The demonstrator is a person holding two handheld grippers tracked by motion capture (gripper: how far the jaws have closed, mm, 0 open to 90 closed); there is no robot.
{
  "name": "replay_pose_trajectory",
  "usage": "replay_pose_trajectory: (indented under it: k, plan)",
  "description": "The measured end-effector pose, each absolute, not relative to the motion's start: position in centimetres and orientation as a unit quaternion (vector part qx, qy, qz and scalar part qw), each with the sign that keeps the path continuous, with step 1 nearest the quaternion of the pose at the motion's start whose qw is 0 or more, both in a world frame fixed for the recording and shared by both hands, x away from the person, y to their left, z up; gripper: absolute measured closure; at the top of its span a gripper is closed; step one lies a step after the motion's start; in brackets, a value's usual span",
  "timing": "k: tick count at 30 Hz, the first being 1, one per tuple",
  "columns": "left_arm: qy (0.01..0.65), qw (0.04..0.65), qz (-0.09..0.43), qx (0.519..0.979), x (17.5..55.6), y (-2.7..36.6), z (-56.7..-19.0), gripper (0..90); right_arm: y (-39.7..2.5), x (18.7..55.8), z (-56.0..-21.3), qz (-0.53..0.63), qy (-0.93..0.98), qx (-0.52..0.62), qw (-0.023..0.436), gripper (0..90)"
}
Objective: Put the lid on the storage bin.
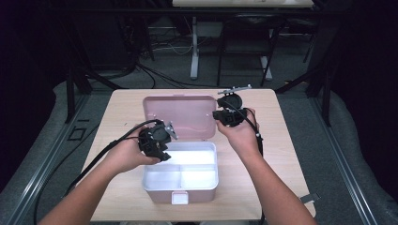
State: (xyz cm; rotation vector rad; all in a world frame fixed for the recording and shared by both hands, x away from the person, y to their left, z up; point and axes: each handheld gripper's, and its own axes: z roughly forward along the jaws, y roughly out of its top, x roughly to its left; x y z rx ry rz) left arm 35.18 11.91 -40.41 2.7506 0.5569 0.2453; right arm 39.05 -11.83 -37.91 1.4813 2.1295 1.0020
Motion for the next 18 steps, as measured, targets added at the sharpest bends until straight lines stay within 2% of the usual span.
replay_pose_trajectory:
  k: [10,18]
  plan:
    - [0.280,0.247,0.097,0.923,36.3,15.5,-39.5,62.6,-12.0,39.1,-38.0,0.360,0.751,0.525,0.175,87.8]
    - [0.324,0.270,0.106,0.901,36.9,17.3,-39.6,59.7,-12.0,39.1,-38.0,0.361,0.751,0.525,0.174,87.8]
